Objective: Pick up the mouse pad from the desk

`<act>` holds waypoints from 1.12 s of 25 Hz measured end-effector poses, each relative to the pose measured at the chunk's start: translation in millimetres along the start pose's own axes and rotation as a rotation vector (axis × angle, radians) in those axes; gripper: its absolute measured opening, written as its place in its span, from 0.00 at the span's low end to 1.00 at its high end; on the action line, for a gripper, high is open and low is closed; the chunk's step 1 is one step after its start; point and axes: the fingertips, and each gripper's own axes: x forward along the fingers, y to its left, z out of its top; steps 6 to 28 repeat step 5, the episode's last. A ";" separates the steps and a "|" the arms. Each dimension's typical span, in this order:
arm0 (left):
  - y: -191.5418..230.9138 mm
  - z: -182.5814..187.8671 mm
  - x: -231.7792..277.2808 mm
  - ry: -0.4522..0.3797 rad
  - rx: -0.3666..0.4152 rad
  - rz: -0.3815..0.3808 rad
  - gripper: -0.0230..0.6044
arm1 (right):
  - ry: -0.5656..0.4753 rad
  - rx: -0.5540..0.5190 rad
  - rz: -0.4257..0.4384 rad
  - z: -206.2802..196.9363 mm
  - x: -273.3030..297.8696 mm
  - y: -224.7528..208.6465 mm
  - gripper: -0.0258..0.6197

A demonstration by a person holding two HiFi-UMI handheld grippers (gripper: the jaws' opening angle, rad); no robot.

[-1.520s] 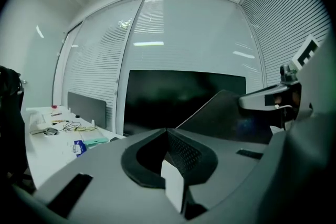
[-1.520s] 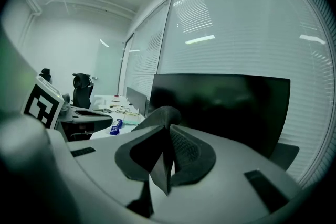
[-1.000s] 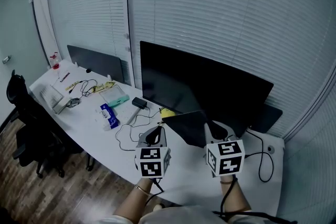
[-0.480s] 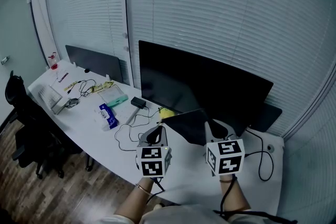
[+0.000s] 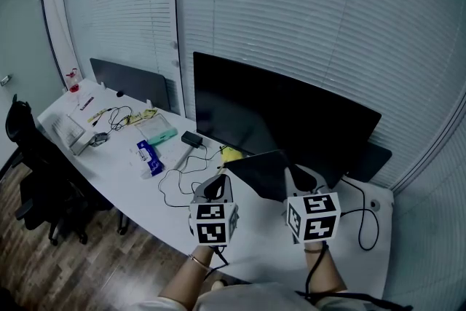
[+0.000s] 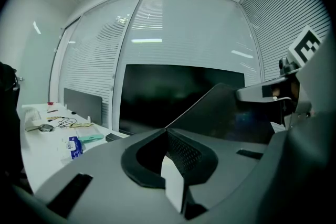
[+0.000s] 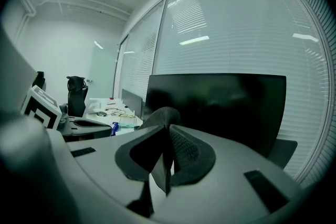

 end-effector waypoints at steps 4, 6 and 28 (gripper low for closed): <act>2.5 0.1 1.7 0.000 0.007 0.002 0.06 | 0.003 0.000 0.000 -1.7 1.9 0.4 0.12; 3.1 0.2 2.0 -0.001 0.009 0.003 0.06 | 0.003 -0.001 0.000 -2.2 2.3 0.6 0.12; 3.1 0.2 2.0 -0.001 0.009 0.003 0.06 | 0.003 -0.001 0.000 -2.2 2.3 0.6 0.12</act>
